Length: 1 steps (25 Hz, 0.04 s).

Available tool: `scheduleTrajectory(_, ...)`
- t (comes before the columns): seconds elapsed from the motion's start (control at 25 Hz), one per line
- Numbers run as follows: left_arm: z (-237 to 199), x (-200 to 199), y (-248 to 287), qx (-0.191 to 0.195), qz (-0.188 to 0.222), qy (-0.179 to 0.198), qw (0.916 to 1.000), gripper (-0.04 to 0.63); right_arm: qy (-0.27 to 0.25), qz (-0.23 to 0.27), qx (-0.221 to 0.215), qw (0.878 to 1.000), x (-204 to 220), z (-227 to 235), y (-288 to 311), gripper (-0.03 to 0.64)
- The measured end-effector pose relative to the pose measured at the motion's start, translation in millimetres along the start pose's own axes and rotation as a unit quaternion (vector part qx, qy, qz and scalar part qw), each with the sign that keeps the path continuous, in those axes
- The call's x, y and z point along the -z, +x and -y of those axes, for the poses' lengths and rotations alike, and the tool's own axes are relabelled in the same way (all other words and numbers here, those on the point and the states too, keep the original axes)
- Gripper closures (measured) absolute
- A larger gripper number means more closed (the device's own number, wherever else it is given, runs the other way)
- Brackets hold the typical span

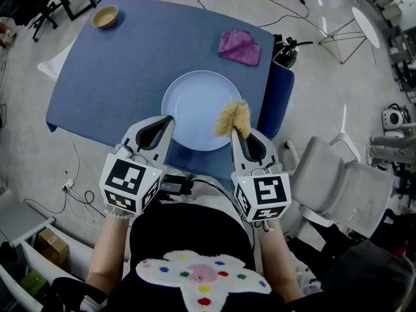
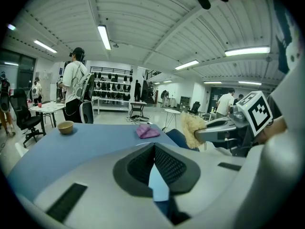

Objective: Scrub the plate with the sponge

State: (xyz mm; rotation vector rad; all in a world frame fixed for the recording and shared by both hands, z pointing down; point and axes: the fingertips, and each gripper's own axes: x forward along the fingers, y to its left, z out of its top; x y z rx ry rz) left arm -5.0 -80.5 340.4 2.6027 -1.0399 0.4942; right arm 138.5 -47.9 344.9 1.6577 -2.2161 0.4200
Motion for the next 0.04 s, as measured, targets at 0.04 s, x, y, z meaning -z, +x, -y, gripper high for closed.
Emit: scheduleTrajectory(0.04,0.1,0.1,0.3,0.0,0.0,0.0,1.0,0.586,0.0,0.0,0.0,1.0,0.2,0.3,0.2,0.577)
